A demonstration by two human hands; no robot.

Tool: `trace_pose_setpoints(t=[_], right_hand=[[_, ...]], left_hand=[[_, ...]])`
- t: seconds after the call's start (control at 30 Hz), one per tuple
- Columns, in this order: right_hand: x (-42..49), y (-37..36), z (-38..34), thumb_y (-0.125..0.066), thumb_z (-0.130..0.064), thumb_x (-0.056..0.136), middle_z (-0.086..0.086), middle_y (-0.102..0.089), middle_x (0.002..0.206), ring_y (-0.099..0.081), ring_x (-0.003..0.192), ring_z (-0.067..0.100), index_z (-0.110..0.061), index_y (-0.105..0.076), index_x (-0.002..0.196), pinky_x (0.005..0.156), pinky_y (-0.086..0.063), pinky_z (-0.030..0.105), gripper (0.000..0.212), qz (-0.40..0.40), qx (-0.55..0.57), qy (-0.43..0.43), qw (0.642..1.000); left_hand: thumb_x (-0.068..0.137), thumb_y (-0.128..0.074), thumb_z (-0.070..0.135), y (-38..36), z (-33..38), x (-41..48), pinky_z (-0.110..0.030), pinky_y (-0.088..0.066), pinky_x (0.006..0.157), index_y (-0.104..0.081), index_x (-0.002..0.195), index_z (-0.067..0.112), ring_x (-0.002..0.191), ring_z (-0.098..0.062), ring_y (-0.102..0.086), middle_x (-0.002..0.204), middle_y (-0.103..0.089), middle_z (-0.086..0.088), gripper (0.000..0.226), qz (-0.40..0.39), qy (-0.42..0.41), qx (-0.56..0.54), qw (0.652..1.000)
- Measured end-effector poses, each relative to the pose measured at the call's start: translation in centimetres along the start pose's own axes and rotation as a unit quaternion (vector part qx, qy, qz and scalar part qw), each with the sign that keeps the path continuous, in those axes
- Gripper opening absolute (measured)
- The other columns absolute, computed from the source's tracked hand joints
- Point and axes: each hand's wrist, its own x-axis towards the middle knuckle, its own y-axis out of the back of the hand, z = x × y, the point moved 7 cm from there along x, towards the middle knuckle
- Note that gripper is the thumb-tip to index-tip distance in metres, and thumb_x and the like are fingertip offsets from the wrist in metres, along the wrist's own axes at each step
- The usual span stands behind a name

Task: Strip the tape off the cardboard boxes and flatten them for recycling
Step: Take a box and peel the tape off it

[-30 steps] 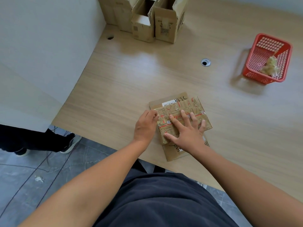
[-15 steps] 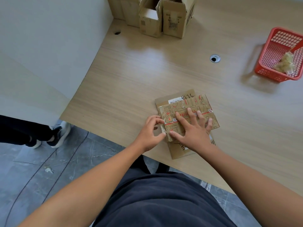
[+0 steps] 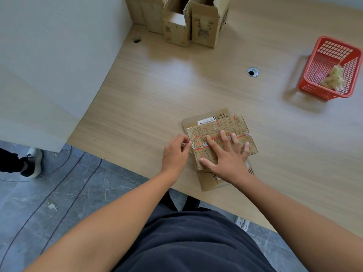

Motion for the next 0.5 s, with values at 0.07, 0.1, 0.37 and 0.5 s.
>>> trace_pose_setpoints(t=[0.07,0.1,0.37,0.5], right_hand=[[0.0,-0.1,0.0,-0.018,-0.095,0.079,-0.011,0.015,0.169,0.022,0.154,0.026,-0.064,0.008,0.151,0.115,0.020,0.066,0.083,0.000,0.001,-0.001,1.000],[0.0,-0.1,0.0,-0.017,-0.095,0.078,-0.011,0.015,0.169,0.022,0.154,0.026,-0.064,0.009,0.151,0.115,0.020,0.066,0.083,0.002,0.001,-0.001,1.000],[0.0,-0.1,-0.1,-0.019,-0.094,0.080,-0.011,0.016,0.169,0.022,0.154,0.027,-0.063,0.008,0.152,0.115,0.021,0.066,0.083,0.001,0.000,-0.005,1.000],[-0.1,-0.1,-0.2,-0.022,-0.093,0.081,-0.010,0.015,0.169,0.022,0.154,0.028,-0.062,0.007,0.153,0.115,0.020,0.066,0.084,-0.002,-0.002,-0.002,1.000]], left_hand=[[0.100,-0.064,0.020,0.3,1.5,-0.7,-0.036,-0.055,0.070,-0.068,0.101,0.016,0.084,-0.016,-0.064,0.096,-0.070,0.002,0.006,0.010,-0.102,0.074,0.992],[0.100,-0.065,0.019,0.3,1.8,-1.1,-0.039,-0.058,0.074,-0.072,0.107,0.011,0.089,-0.020,-0.067,0.102,-0.072,-0.004,0.013,0.016,-0.147,0.094,0.985],[0.089,-0.077,0.026,-0.9,-1.5,-1.7,-0.022,-0.057,0.075,-0.055,0.108,0.044,0.087,-0.001,-0.068,0.117,-0.062,0.017,0.034,-0.056,0.118,-0.149,0.980],[0.087,-0.079,0.029,-1.1,-2.0,-0.6,-0.043,-0.061,0.084,-0.066,0.095,0.029,0.092,-0.014,-0.070,0.105,-0.068,0.009,0.015,-0.010,0.204,-0.194,0.959]])
